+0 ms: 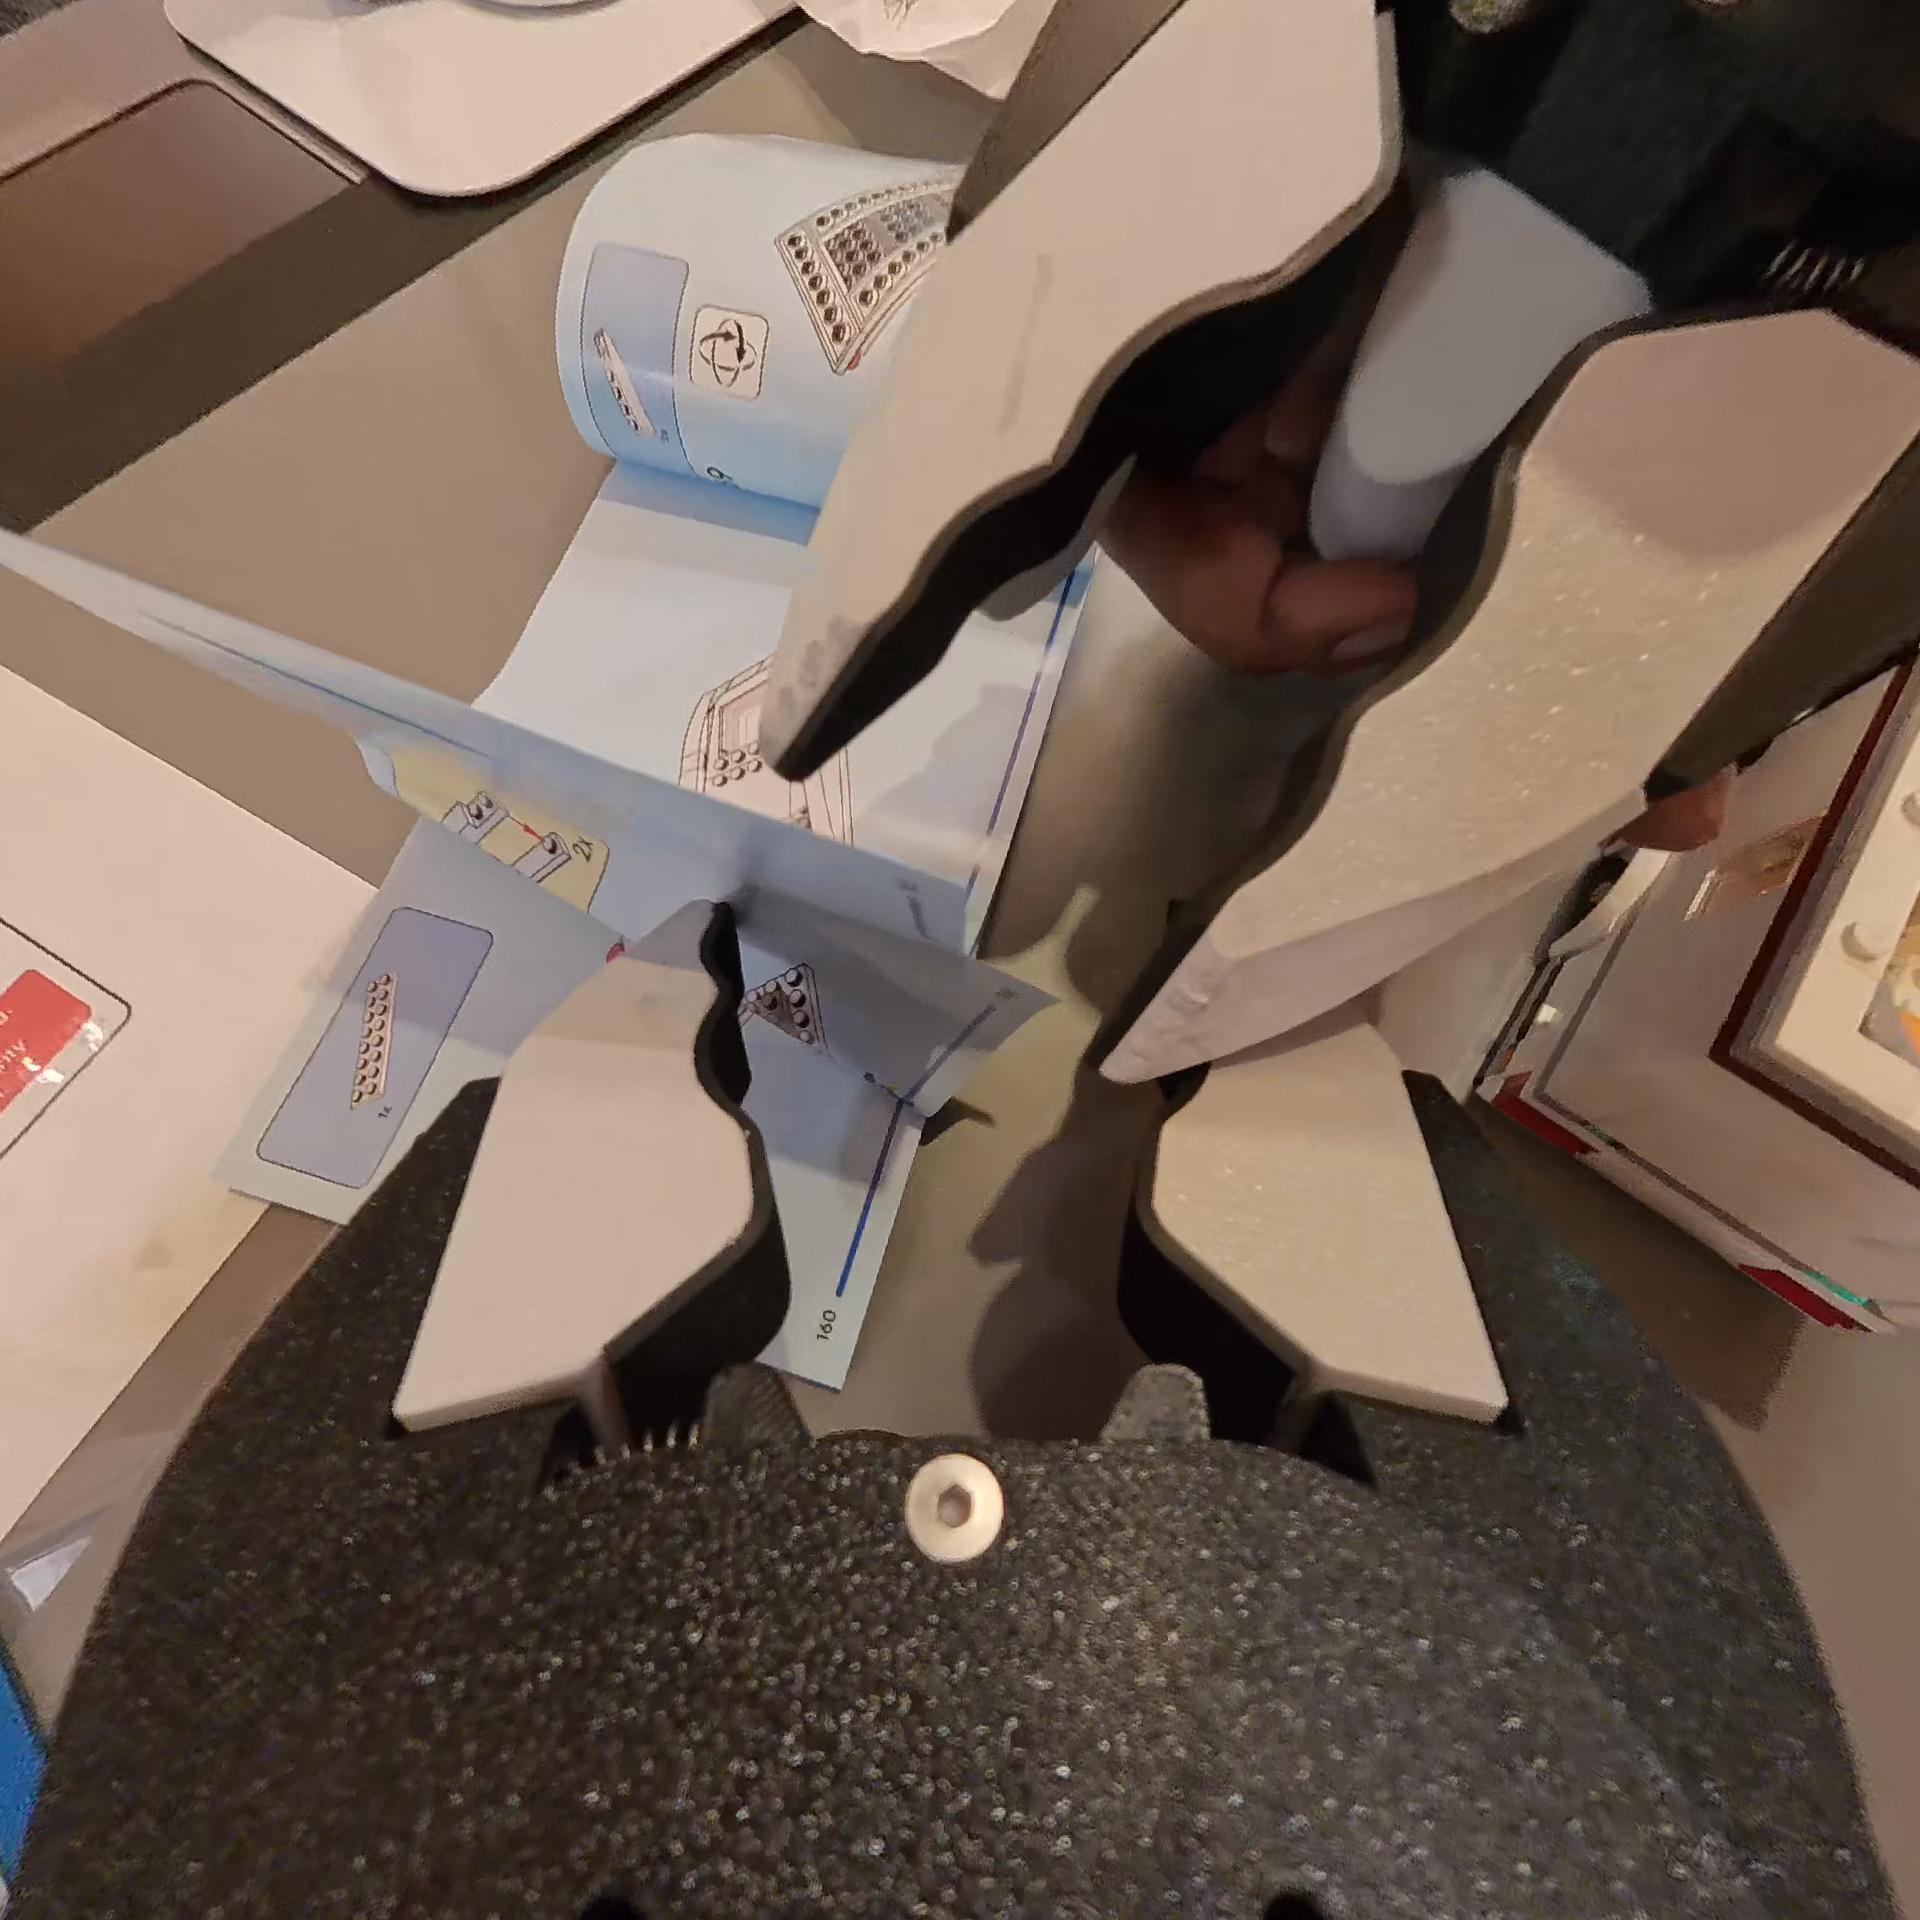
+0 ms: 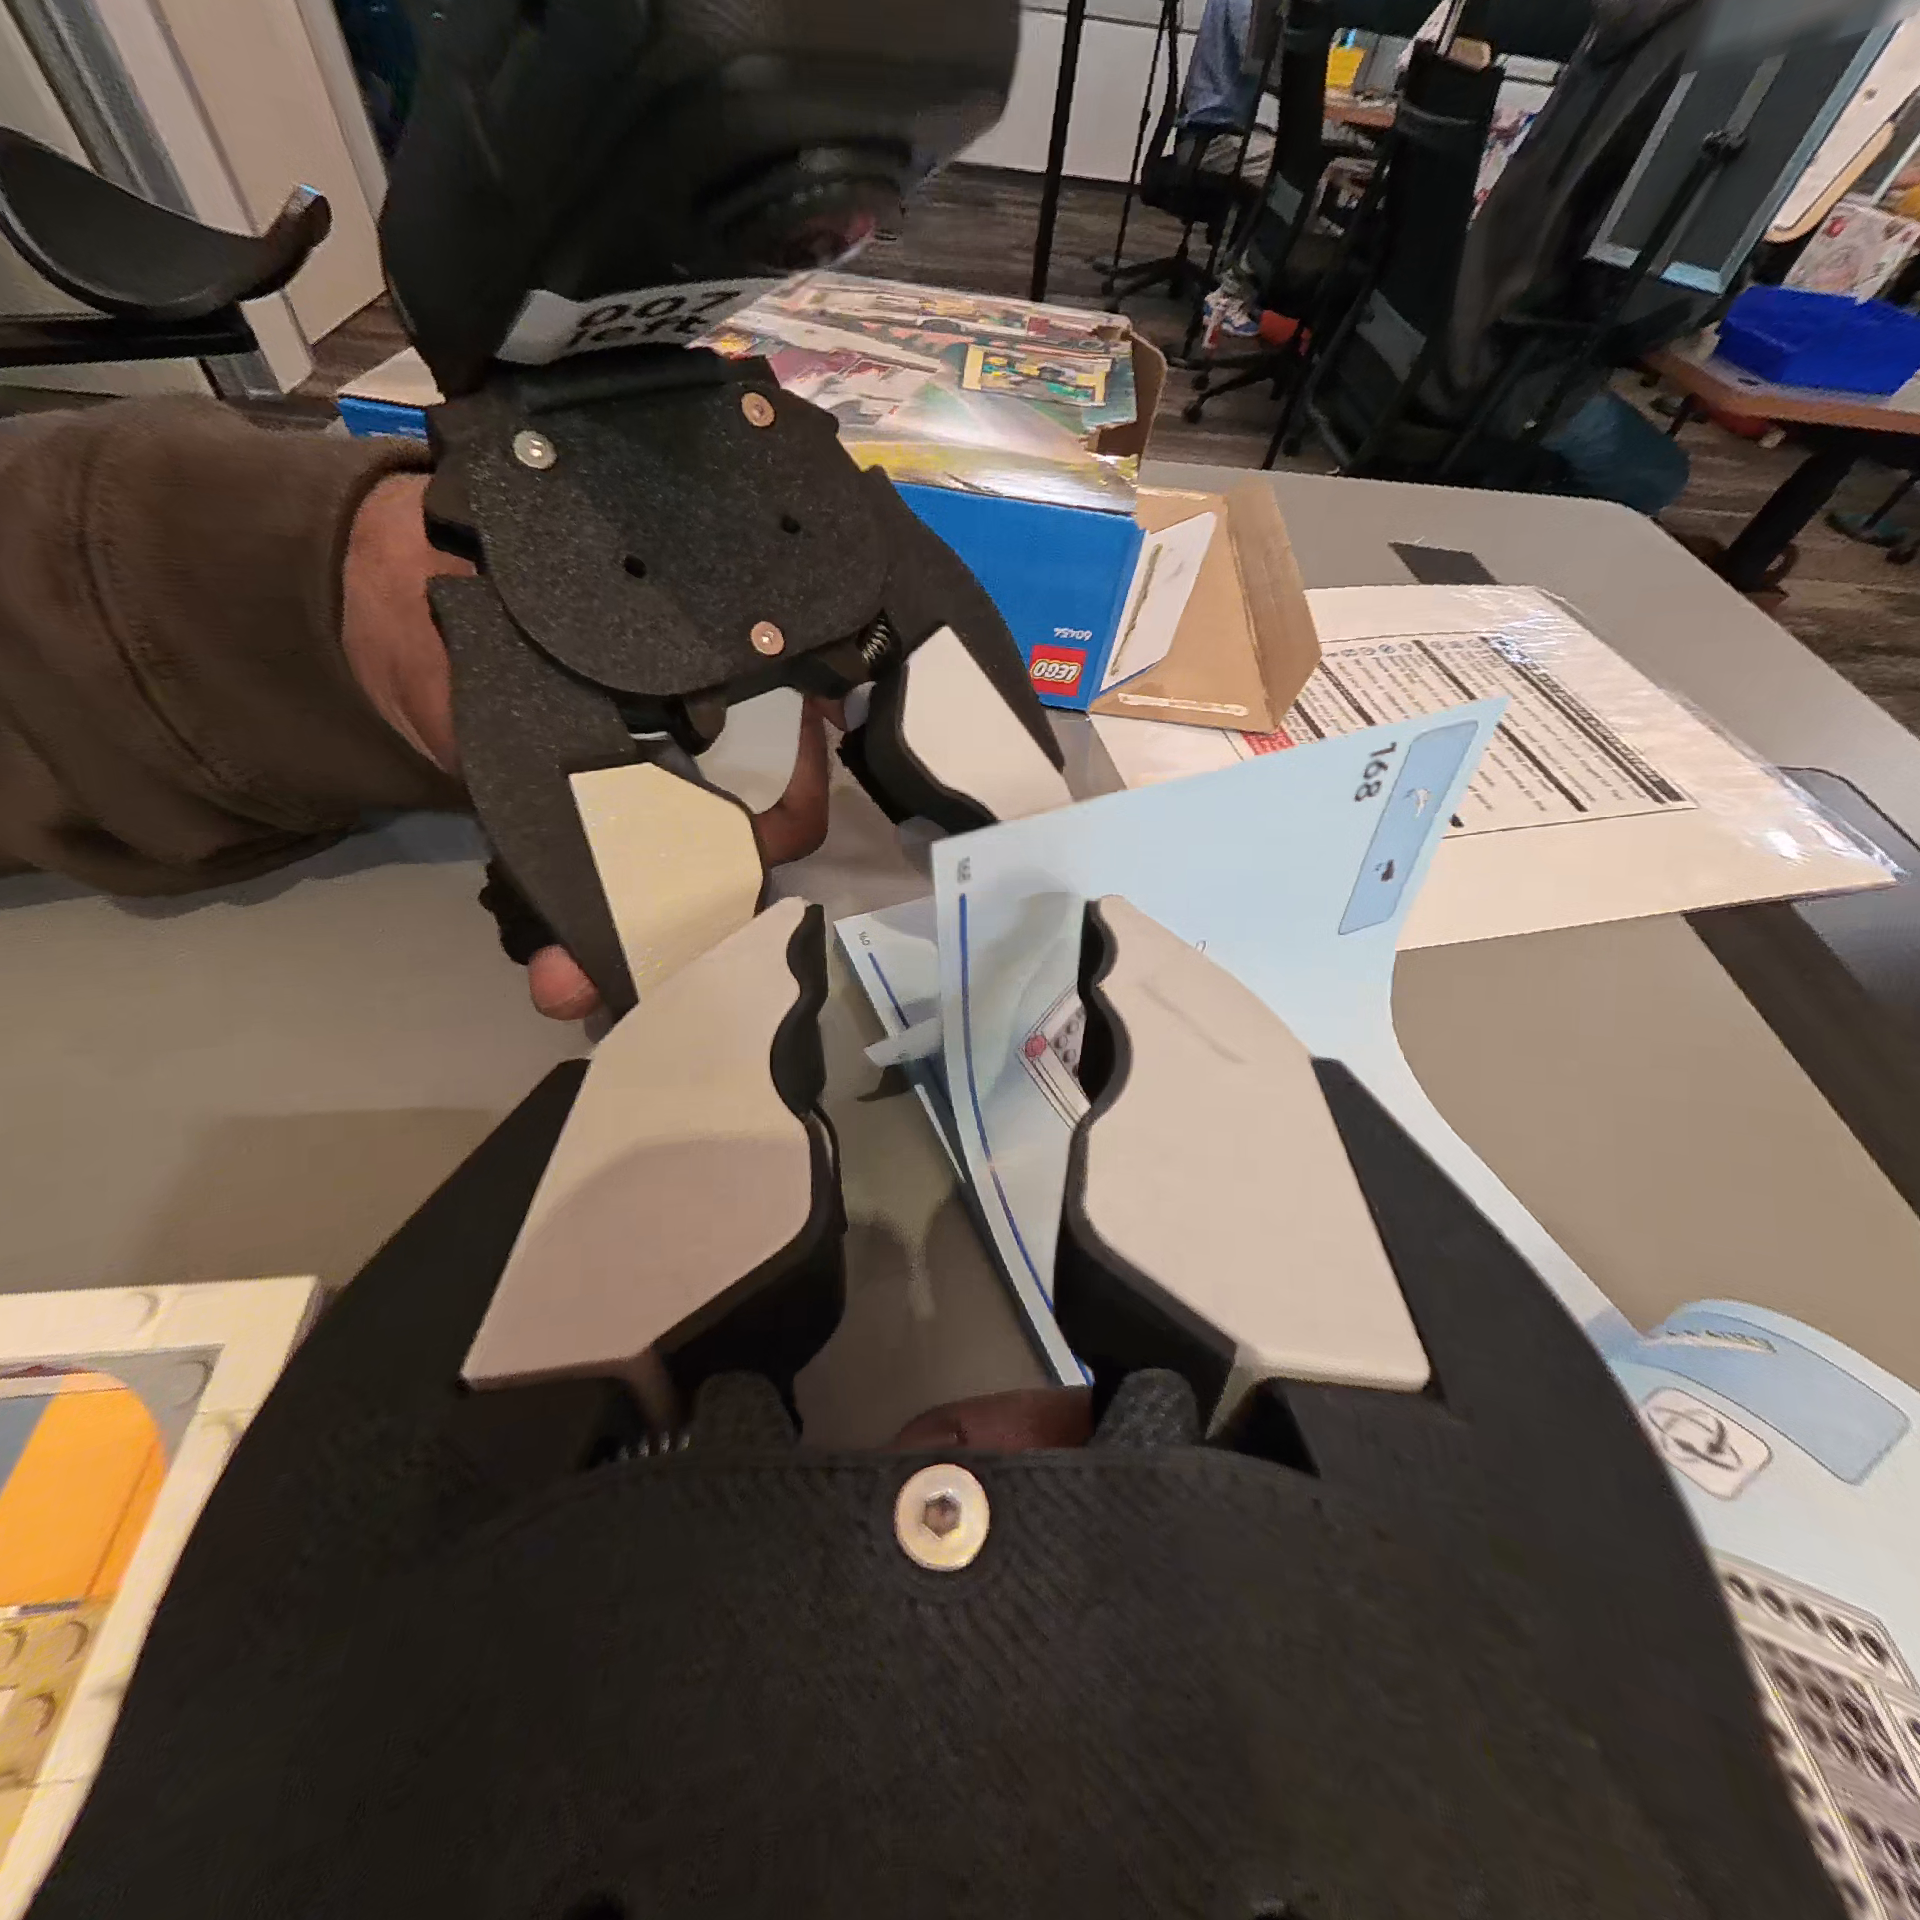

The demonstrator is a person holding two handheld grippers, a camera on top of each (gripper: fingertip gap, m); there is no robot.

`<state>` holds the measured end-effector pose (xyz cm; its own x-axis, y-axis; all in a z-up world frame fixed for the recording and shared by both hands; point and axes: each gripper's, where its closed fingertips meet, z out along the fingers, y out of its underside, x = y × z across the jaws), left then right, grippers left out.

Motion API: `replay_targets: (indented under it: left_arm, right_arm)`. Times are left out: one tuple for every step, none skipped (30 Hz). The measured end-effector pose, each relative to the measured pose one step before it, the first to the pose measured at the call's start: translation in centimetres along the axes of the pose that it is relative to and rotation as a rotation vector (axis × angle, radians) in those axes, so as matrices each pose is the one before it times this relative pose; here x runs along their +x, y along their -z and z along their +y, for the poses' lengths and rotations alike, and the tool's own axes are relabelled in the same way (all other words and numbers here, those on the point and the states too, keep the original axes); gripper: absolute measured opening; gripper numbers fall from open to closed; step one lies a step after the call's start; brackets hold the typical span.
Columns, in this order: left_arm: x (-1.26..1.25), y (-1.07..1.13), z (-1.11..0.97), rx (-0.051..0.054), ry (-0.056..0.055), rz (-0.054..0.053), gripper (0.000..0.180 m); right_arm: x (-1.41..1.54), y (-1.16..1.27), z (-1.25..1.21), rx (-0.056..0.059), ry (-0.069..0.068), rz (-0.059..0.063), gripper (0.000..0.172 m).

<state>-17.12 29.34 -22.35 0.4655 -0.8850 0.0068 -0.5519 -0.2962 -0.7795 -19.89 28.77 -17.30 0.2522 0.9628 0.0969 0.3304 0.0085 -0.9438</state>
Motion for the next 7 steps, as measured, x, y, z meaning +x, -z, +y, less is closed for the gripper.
replay_targets:
  left_arm:
    - [0.019, -0.050, -0.173, 0.0059, -0.0101, -0.0097, 0.079]
    - [0.007, -0.052, -0.156, 0.0046, -0.0117, -0.0117, 0.079]
    - [0.019, -0.060, -0.150, 0.0041, -0.0108, -0.0099, 0.078]
    - [0.022, -0.064, -0.104, 0.0025, -0.0088, -0.0080, 0.079]
    - [-0.002, -0.054, -0.090, 0.0015, -0.0075, -0.0078, 0.079]
    - [0.016, -0.050, -0.061, 0.0016, -0.0061, -0.0055, 0.079]
    - [0.031, -0.051, -0.036, -0.0001, -0.0045, -0.0039, 0.078]
  right_arm:
    - [0.119, 0.260, 0.048, 0.0036, -0.0002, 0.0096, 0.049]
    - [0.144, 0.342, 0.112, 0.0022, 0.0068, 0.0131, 0.051]
    - [0.221, 0.371, 0.110, 0.0036, 0.0166, 0.0215, 0.053]
    - [0.320, 0.383, 0.045, 0.0071, 0.0230, 0.0309, 0.055]
    - [0.205, 0.328, -0.046, 0.0109, 0.0254, 0.0248, 0.055]
    - [0.116, 0.244, -0.122, 0.0120, 0.0270, 0.0187, 0.055]
    - [0.143, 0.149, -0.211, 0.0116, 0.0312, 0.0207, 0.056]
